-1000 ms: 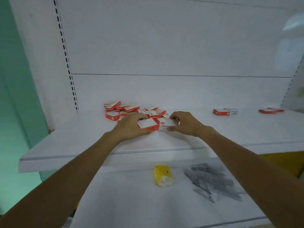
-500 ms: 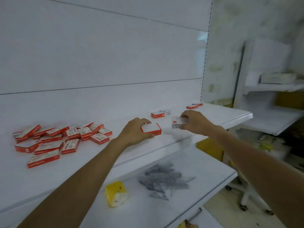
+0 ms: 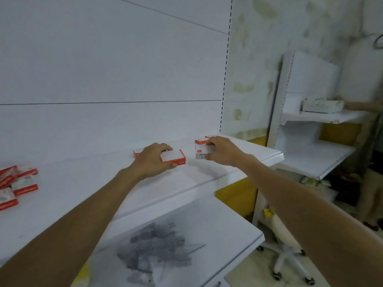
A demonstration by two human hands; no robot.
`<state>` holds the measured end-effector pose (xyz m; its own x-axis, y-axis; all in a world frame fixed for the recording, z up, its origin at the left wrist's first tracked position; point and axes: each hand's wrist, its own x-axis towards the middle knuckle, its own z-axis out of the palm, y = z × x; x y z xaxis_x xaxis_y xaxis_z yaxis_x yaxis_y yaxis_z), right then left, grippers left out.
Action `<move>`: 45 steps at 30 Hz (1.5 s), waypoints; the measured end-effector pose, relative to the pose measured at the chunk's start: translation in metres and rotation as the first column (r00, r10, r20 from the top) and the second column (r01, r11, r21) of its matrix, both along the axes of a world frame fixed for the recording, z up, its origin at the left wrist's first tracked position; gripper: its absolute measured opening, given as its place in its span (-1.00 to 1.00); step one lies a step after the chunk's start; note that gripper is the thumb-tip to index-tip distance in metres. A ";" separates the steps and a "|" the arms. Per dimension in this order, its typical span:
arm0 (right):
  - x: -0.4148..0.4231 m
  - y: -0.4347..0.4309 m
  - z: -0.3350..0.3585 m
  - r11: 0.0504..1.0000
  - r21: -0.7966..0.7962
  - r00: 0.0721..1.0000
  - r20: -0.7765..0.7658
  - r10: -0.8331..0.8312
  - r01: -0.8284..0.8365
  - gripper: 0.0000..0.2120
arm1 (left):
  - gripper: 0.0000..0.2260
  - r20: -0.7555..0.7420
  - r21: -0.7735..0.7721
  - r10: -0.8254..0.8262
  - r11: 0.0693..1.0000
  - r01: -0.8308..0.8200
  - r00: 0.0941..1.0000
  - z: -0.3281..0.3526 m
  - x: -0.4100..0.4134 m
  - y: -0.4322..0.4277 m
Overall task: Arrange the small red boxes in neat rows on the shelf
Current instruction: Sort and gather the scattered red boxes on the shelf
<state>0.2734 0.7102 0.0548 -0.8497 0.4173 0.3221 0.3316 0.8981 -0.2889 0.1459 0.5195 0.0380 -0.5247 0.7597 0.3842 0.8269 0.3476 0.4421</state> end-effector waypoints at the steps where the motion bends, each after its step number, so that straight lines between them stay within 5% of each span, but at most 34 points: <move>1: -0.006 0.014 0.001 1.000 0.017 1.000 0.008 0.009 -0.009 -0.59 | -0.54 0.000 -0.004 0.016 1.000 -0.016 1.000 -0.001 -0.001 0.013; 11: -0.077 0.097 0.014 0.972 0.037 0.973 0.034 0.230 -0.231 -0.57 | -0.55 0.039 0.016 0.285 0.958 -0.286 0.958 -0.001 -0.028 0.065; 23: -0.151 0.070 -0.001 0.882 -0.009 0.879 -0.076 0.470 -0.472 -0.60 | -0.55 0.026 -0.028 0.497 0.868 -0.497 0.867 -0.001 -0.051 0.018; 33: -0.162 0.046 -0.040 0.877 -0.104 0.877 0.065 0.477 -0.469 -0.57 | -0.58 0.015 -0.136 0.512 0.852 -0.506 0.859 -0.035 -0.060 0.030; 36: -0.160 0.049 -0.046 0.891 -0.171 0.904 -0.005 0.427 -0.421 -0.54 | -0.57 -0.002 -0.135 0.568 0.815 -0.563 0.823 -0.040 -0.066 0.040; 41: -0.165 0.047 -0.044 0.891 -0.059 0.890 0.055 0.453 -0.450 -0.53 | -0.52 0.028 -0.114 0.599 0.797 -0.593 0.800 -0.038 -0.063 0.043; 45: -0.171 0.026 -0.031 0.863 0.009 0.858 -0.108 0.502 -0.504 -0.56 | -0.60 -0.008 -0.061 0.666 0.744 -0.665 0.746 -0.033 -0.050 0.010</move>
<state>0.1020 0.7363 0.0240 -0.9082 -0.0514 0.4155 -0.1965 0.9286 -0.3148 0.0955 0.5299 0.0049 -0.9099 0.2357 0.3413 0.3705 0.8318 0.4134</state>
